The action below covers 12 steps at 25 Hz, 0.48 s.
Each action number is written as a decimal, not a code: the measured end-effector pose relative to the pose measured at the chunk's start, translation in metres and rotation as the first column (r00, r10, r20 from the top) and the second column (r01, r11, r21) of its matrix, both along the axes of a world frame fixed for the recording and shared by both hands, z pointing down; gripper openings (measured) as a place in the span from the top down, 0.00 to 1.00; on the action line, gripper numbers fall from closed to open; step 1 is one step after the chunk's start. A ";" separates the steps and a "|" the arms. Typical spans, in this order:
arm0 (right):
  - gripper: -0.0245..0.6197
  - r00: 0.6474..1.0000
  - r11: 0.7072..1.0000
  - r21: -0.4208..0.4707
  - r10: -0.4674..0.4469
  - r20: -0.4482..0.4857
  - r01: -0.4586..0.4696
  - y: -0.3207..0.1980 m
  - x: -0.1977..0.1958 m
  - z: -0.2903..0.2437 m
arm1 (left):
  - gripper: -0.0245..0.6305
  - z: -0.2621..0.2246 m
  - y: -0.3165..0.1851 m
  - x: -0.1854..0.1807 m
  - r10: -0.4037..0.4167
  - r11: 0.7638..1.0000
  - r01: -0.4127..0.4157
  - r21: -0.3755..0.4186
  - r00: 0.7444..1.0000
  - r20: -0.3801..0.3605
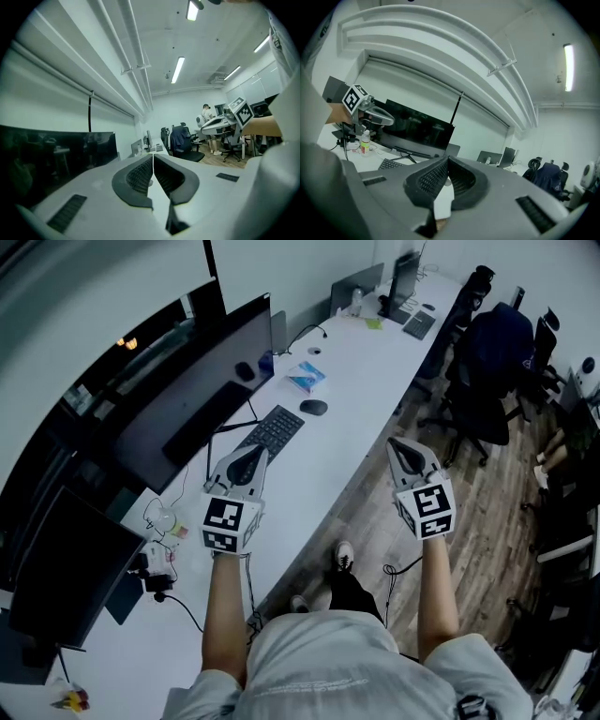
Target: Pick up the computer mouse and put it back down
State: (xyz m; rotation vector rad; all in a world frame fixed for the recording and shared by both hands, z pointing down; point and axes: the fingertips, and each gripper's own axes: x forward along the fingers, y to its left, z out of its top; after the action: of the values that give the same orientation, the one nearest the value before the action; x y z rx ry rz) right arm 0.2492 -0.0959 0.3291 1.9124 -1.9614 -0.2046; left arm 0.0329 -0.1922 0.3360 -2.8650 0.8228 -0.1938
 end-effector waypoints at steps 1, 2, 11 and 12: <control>0.96 1.000 1.000 0.006 -0.003 0.001 0.003 0.005 -0.002 -0.003 | 0.94 -0.004 0.006 0.001 0.008 1.000 -0.008 0.009 1.000 -0.004; 0.96 1.000 1.000 0.011 -0.006 0.000 0.006 0.010 -0.005 -0.007 | 0.94 -0.009 0.011 0.002 0.015 1.000 -0.014 0.016 1.000 -0.007; 0.96 0.997 0.997 0.045 -0.064 -0.040 0.066 0.034 -0.028 -0.042 | 0.94 -0.040 0.046 0.010 0.041 0.997 -0.040 0.070 0.999 -0.026; 0.96 0.997 0.997 0.043 -0.066 -0.043 0.068 0.036 -0.029 -0.043 | 0.94 -0.042 0.049 0.009 0.041 0.997 -0.039 0.072 0.999 -0.030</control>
State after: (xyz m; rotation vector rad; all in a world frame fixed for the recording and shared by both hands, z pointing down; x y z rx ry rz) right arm 0.2203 -0.0595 0.2862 1.8555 -2.0111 -0.3069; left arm 0.0423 -0.1434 0.2937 -2.8218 0.7611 -0.1127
